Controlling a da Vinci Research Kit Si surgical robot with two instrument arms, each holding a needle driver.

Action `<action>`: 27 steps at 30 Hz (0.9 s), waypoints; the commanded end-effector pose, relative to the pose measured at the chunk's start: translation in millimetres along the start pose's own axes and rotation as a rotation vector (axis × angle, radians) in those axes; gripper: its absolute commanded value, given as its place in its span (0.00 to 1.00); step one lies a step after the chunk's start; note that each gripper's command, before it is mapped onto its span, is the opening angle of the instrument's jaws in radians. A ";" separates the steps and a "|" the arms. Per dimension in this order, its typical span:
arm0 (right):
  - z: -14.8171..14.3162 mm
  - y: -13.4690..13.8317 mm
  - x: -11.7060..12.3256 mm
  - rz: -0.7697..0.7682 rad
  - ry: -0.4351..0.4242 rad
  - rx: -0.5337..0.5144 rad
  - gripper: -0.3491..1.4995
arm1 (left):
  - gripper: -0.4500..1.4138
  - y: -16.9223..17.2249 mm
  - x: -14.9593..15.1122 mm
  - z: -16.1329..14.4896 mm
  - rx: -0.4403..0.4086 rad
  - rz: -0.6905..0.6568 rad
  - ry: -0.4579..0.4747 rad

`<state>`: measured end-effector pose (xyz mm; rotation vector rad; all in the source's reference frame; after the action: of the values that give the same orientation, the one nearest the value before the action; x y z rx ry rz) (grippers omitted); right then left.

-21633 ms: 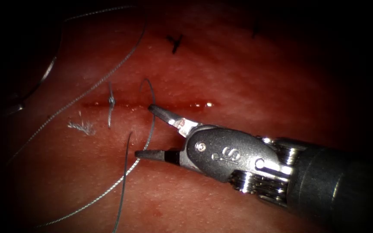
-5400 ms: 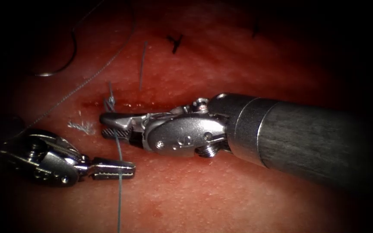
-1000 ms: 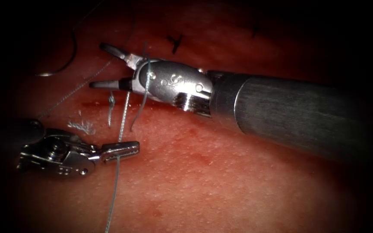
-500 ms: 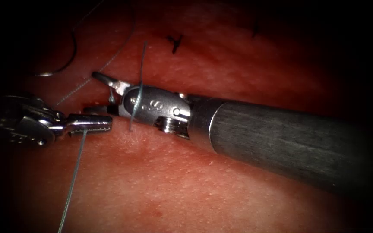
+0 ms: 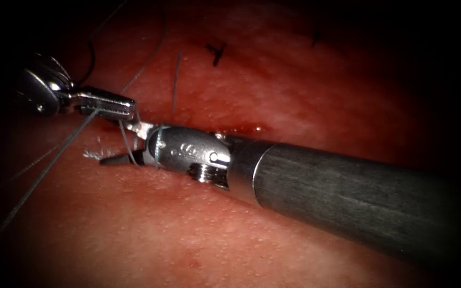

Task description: Wound Closure

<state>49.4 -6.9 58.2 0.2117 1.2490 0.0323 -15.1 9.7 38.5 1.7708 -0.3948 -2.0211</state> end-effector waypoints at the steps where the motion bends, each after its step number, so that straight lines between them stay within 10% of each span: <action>1: 0.2 0.4 0.1 -0.010 0.020 0.020 0.80 | 0.00 -0.7 -1.7 0.6 0.004 -0.017 0.021; 10: -0.2 0.1 0.1 -0.006 0.142 0.115 0.78 | 0.00 0.4 -9.0 1.4 -0.021 -0.128 0.126; 27: -1.3 -0.7 -0.2 0.116 0.482 0.125 0.67 | 0.00 3.6 -13.6 1.2 0.011 -0.084 0.010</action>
<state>47.2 -7.6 57.7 0.4037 1.7237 0.1173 -13.8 12.4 52.0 1.8237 -0.3399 -2.0840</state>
